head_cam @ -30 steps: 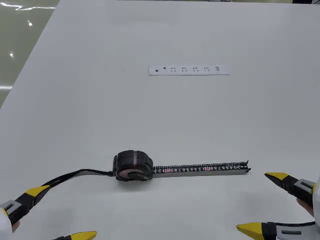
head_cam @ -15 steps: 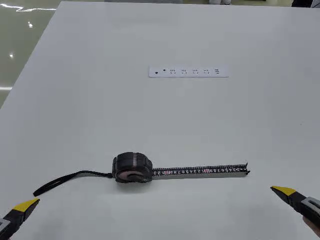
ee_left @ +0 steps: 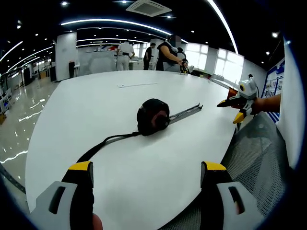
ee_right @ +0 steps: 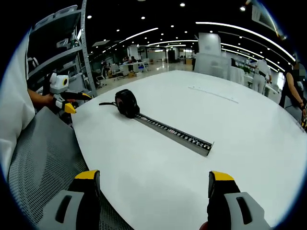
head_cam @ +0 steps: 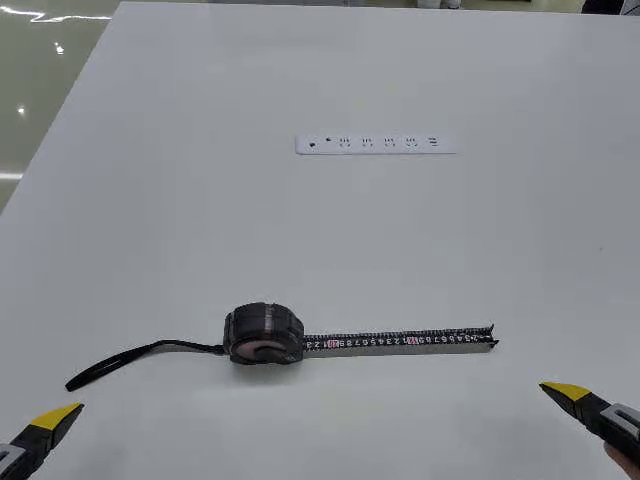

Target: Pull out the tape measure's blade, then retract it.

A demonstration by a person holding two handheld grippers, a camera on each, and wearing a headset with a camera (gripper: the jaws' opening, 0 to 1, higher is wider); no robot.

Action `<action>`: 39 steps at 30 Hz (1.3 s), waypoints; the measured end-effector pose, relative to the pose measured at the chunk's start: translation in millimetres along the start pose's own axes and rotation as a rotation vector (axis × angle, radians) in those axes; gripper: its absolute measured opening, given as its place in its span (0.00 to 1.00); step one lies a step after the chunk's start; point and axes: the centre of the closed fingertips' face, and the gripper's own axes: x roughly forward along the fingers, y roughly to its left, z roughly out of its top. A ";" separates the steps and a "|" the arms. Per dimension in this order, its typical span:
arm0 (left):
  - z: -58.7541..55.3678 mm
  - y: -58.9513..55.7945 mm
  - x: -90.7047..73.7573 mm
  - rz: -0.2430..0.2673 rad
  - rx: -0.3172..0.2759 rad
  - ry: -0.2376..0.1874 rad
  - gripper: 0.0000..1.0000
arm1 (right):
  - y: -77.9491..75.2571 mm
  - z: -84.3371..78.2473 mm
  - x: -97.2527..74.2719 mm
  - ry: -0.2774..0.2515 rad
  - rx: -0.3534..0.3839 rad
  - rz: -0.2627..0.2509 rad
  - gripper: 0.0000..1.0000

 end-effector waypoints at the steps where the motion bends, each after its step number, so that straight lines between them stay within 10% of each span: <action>1: -0.2 -1.0 0.0 -0.003 -0.005 0.001 0.90 | 0.0 0.3 0.1 -0.003 0.003 0.001 0.94; 16: 3.1 -6.3 6.4 -0.014 -0.005 0.002 0.90 | 1.1 0.7 0.4 0.000 0.004 0.006 0.95; 39: 39.8 -31.4 42.9 -0.072 -0.042 -0.004 0.90 | -1.2 3.4 2.6 -0.003 0.006 0.021 0.96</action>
